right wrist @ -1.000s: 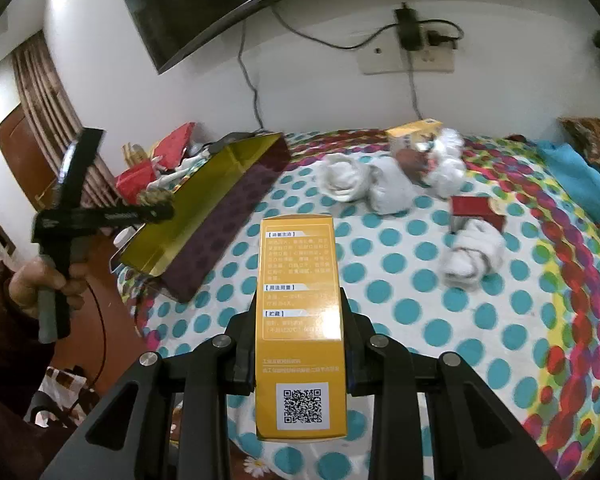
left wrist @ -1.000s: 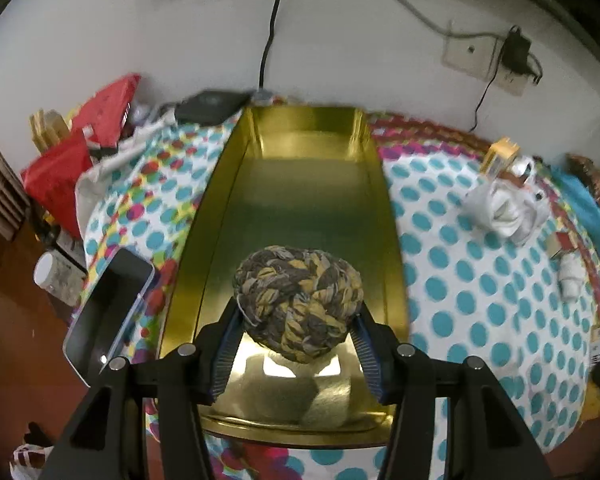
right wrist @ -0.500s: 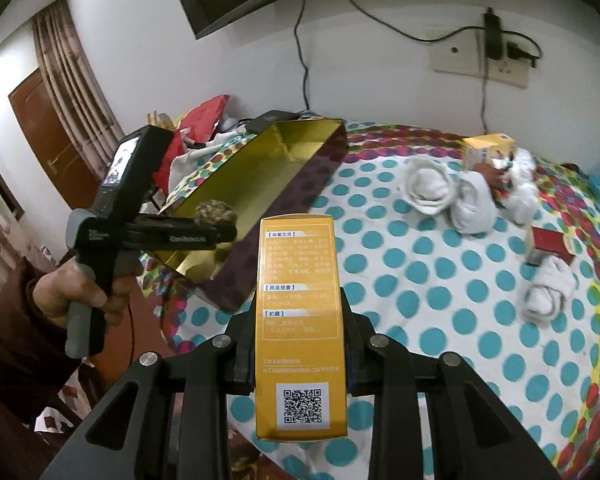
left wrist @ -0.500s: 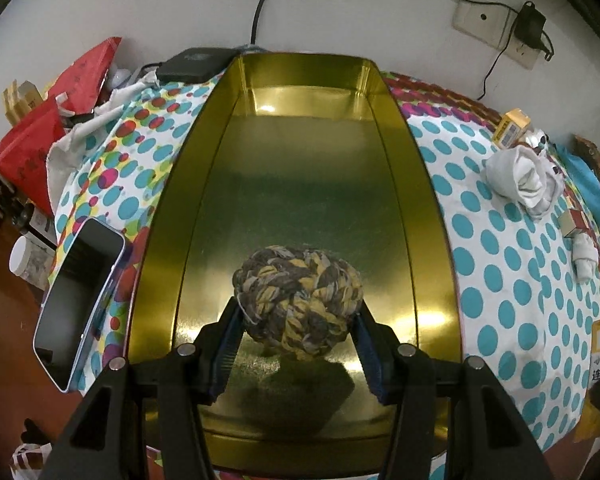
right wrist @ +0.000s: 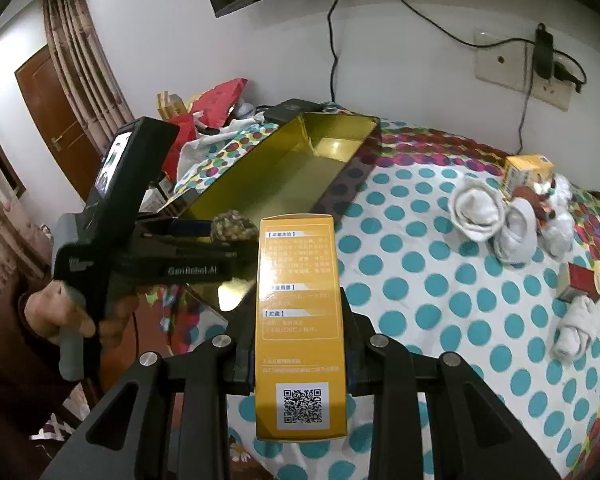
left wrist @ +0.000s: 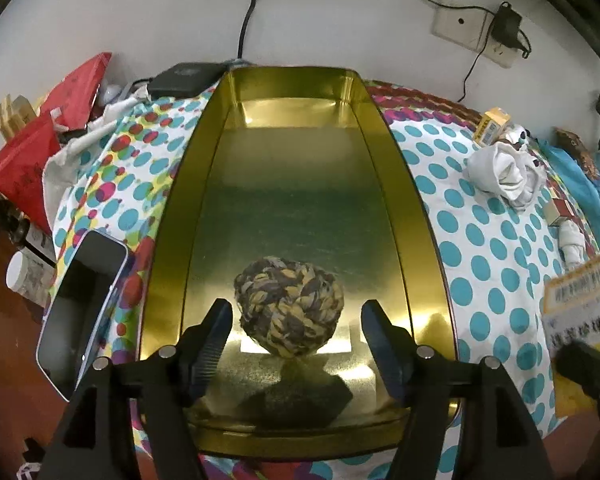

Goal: Organize objects
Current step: 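Carry the yarn ball into the gold tray and open the left gripper while the right carries the box, then lower the yellow box into the gold tray and open the right gripper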

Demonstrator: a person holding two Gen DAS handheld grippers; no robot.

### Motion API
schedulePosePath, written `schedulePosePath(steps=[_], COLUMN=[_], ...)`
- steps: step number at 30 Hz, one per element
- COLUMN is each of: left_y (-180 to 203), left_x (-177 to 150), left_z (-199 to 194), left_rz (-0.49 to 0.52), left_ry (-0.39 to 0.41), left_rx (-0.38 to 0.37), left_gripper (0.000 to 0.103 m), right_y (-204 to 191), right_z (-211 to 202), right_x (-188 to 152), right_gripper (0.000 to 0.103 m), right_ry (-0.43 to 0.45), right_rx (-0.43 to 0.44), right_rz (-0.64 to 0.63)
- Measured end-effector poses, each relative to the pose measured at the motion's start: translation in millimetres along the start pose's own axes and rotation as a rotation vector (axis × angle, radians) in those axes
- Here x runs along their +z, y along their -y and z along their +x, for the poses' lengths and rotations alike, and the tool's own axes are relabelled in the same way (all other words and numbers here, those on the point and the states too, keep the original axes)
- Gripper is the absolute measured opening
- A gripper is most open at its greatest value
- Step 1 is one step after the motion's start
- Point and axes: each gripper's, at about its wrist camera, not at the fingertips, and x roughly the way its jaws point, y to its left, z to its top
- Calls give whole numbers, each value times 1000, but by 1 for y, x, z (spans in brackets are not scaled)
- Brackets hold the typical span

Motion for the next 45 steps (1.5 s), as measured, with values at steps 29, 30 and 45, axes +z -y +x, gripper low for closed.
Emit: schedulePosePath(steps=[29,30,45], left_y=[-111,-113,-128], left_x=[-44,-44,-48], left_z=[-72,-71,-59], left_rz=[-248,-252,-289], left_ry=[159,151,128], left_rx=[50,55,32], left_gripper=[73,73,73], right_y=[-50,-49,-46], right_z=[168,178,213], right_x=[132,132,134], right_gripper=[29,29,29], right_ry=[-209,-232,-319], right_rx=[-108,-109,-159], right_rz=[-106,-95,-113])
